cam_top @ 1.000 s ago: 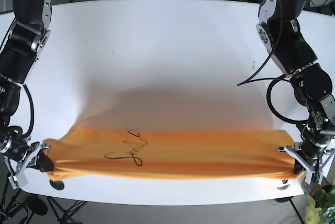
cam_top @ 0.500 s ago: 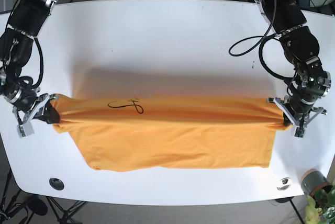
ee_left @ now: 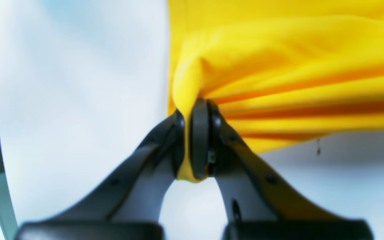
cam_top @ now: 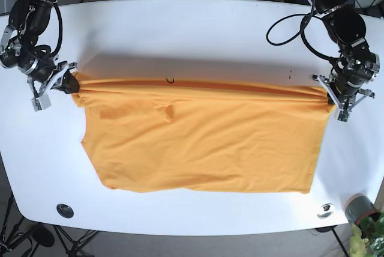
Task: Fold the T-shirt properly
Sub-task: 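Lay the shirt down and drag its edge toward the robot with both grippers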
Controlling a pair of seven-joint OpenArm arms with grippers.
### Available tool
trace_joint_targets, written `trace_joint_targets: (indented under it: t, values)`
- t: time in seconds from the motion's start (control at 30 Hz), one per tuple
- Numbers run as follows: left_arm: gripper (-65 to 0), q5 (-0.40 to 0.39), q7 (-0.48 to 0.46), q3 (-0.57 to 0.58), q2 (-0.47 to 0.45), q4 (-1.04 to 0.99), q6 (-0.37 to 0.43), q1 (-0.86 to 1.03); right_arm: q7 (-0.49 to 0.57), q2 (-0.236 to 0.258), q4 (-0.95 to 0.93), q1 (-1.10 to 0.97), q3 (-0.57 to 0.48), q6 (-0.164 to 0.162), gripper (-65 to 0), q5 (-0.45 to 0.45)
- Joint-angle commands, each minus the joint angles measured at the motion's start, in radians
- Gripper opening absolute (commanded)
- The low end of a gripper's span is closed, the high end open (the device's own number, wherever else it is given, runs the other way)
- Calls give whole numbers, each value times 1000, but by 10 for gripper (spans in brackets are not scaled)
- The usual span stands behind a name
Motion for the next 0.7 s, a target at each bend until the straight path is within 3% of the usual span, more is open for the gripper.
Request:
trace_joint_targets:
  t: [0.0, 0.5, 0.6, 0.67]
  values:
    - [-650, 6, -20, -6, -23, 19, 4, 8, 23, 28, 21, -12, 11, -6, -650, 5]
    - [-650, 8, -20, -45, -23, 2, 2, 137, 23, 29, 21, -127, 10, -6, -650, 5]
    - [-522, 8, -20, -45, -24, -27, 2, 145, 23, 29, 21, -147, 10, -6, -650, 5]
    - [-421, 8, -20, -48, -24, -38, 2, 146, 23, 29, 21, -156, 11, -9, -591, 4]
